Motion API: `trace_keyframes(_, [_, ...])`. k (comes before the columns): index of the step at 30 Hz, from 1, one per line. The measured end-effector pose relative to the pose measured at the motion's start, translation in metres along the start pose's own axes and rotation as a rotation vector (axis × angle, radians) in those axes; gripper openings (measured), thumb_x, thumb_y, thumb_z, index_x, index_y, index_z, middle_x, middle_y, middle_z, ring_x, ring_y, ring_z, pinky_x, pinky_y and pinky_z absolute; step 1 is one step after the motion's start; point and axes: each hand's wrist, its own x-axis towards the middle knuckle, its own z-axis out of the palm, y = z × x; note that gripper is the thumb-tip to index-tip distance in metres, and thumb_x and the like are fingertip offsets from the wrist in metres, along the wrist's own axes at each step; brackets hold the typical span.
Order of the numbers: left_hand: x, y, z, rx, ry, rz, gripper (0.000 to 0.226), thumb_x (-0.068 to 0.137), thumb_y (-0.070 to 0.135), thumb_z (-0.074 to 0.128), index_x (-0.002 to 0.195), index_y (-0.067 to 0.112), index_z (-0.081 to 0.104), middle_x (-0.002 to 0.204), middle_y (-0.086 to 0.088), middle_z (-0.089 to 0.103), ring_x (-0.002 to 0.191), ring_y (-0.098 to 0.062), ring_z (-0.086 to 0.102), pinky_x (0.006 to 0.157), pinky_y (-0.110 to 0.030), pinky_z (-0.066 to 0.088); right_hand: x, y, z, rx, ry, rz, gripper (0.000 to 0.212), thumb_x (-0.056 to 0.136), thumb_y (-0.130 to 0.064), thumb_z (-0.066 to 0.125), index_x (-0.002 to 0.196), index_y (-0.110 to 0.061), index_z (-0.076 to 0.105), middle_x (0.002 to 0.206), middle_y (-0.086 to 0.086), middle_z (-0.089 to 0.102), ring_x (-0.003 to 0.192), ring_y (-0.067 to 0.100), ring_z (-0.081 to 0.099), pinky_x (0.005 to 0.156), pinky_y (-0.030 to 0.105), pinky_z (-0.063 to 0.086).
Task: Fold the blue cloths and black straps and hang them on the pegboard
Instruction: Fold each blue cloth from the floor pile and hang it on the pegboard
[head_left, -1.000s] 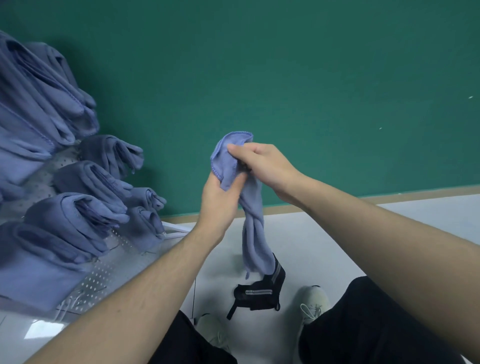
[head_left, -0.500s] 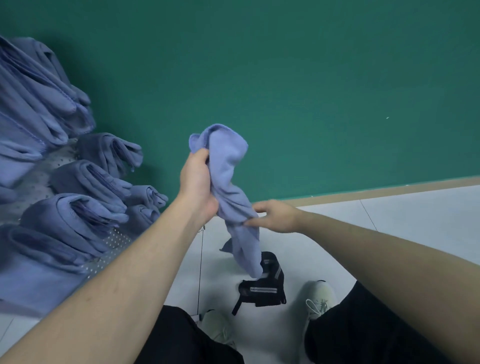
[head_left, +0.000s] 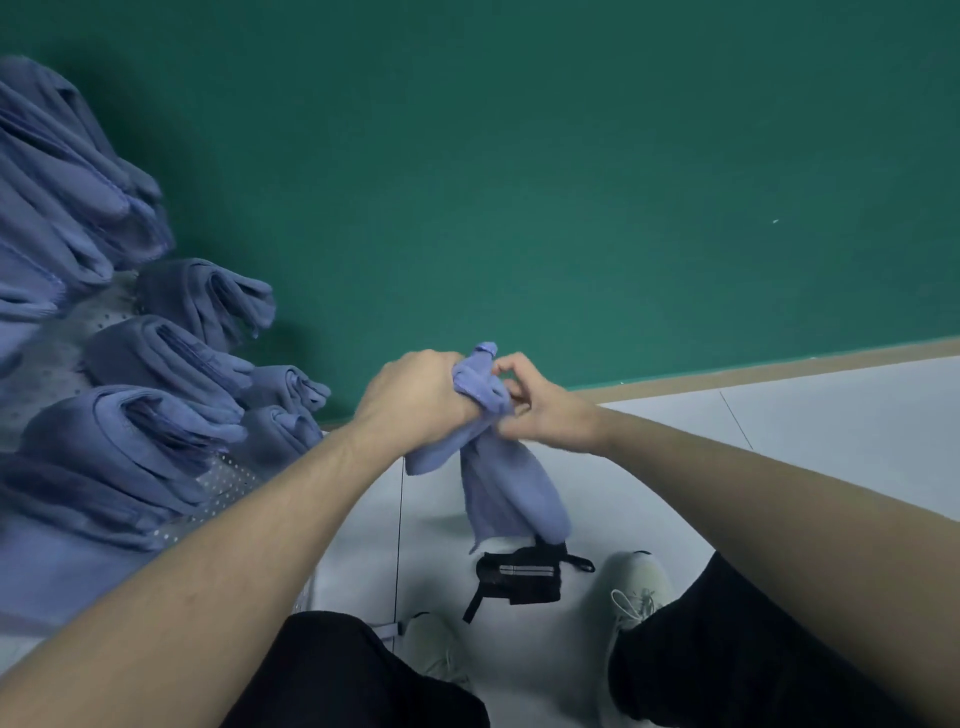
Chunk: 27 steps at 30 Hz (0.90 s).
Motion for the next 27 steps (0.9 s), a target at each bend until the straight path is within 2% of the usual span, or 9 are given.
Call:
trace_keyframes(3, [-0.008, 0.004, -0.011, -0.573, 0.021, -0.045, 0.025, 0.09, 0.037, 0.068, 0.08, 0.017, 0.058, 0.063, 0.002, 0.064, 0.065, -0.021, 0.06, 0.061, -0.031, 0.048, -0.009, 0.028, 0.001, -0.171, -0.127, 0.117, 0.076, 0.077, -0.022, 0.07, 0.144, -0.025, 0.034, 0.126, 0.0, 0.06, 0.107, 0.011, 0.061, 0.085, 0.018, 0.052])
trace_keyframes(5, [-0.01, 0.005, -0.017, -1.106, 0.066, -0.214, 0.016, 0.084, 0.03, 0.078, 0.076, 0.017, 0.072, 0.068, 0.002, 0.072, 0.069, -0.017, 0.068, 0.065, -0.03, 0.055, -0.01, 0.039, 0.006, -0.157, -0.114, 0.149, 0.069, 0.081, -0.016, 0.077, 0.139, -0.028, 0.042, 0.122, -0.009, 0.062, 0.105, 0.001, 0.06, 0.083, 0.015, 0.052])
trace_keyframes(8, [-0.006, 0.003, -0.023, -1.468, 0.123, -0.328, 0.016, 0.086, 0.027, 0.076, 0.093, 0.013, 0.071, 0.078, -0.004, 0.074, 0.071, -0.02, 0.072, 0.057, -0.029, 0.054, -0.006, 0.05, 0.013, -0.204, -0.006, 0.229, 0.045, 0.083, -0.026, 0.081, 0.122, -0.023, 0.059, 0.114, -0.007, 0.066, 0.101, 0.012, 0.063, 0.084, 0.021, 0.053])
trace_keyframes(12, [0.0, 0.0, -0.022, -1.36, 0.141, -0.268, 0.013, 0.087, 0.03, 0.076, 0.092, 0.019, 0.071, 0.078, 0.002, 0.075, 0.071, -0.013, 0.072, 0.056, -0.025, 0.053, 0.0, 0.046, 0.012, -0.157, 0.111, 0.241, 0.036, 0.091, -0.018, 0.07, 0.125, -0.02, 0.058, 0.115, -0.002, 0.065, 0.104, 0.018, 0.061, 0.078, 0.021, 0.051])
trace_keyframes(14, [0.001, -0.004, -0.016, -1.242, 0.159, -0.268, 0.014, 0.085, 0.033, 0.077, 0.088, 0.021, 0.071, 0.074, 0.007, 0.074, 0.07, -0.009, 0.072, 0.057, -0.022, 0.052, -0.001, 0.039, 0.009, -0.041, 0.153, 0.174, 0.059, 0.091, -0.009, 0.066, 0.142, -0.026, 0.042, 0.131, 0.0, 0.057, 0.117, 0.017, 0.055, 0.087, 0.024, 0.051])
trace_keyframes(17, [-0.001, -0.008, -0.004, -1.163, 0.141, -0.303, 0.015, 0.084, 0.034, 0.077, 0.09, 0.023, 0.068, 0.073, 0.008, 0.073, 0.065, -0.006, 0.07, 0.05, -0.018, 0.049, -0.009, 0.018, 0.009, 0.02, 0.191, 0.018, 0.085, 0.09, -0.007, 0.067, 0.155, -0.034, 0.019, 0.147, -0.01, 0.035, 0.128, 0.005, 0.043, 0.083, 0.005, 0.044])
trace_keyframes(21, [-0.006, -0.004, 0.013, -1.295, 0.092, -0.391, 0.02, 0.087, 0.034, 0.075, 0.102, 0.024, 0.068, 0.09, 0.002, 0.078, 0.078, -0.013, 0.074, 0.061, -0.027, 0.057, -0.016, -0.012, 0.02, 0.009, 0.25, -0.265, 0.07, 0.089, -0.003, 0.068, 0.148, -0.022, 0.037, 0.144, -0.015, 0.044, 0.126, -0.013, 0.045, 0.095, 0.002, 0.034])
trace_keyframes(25, [-0.006, 0.005, 0.015, -1.454, 0.126, -0.425, 0.019, 0.093, 0.031, 0.062, 0.108, 0.018, 0.064, 0.1, -0.002, 0.077, 0.091, -0.016, 0.074, 0.081, -0.035, 0.057, -0.013, -0.031, 0.03, 0.056, 0.406, -0.306, 0.053, 0.09, -0.001, 0.064, 0.134, -0.03, 0.052, 0.124, -0.018, 0.061, 0.117, -0.004, 0.056, 0.097, 0.008, 0.037])
trace_keyframes(27, [-0.007, 0.007, 0.013, -1.546, 0.106, -0.406, 0.017, 0.094, 0.027, 0.058, 0.106, 0.015, 0.061, 0.1, -0.005, 0.075, 0.087, -0.016, 0.072, 0.077, -0.031, 0.054, -0.009, -0.04, 0.03, 0.208, 0.453, -0.253, 0.046, 0.092, 0.003, 0.06, 0.125, -0.029, 0.058, 0.107, -0.01, 0.068, 0.099, 0.005, 0.063, 0.093, 0.017, 0.045])
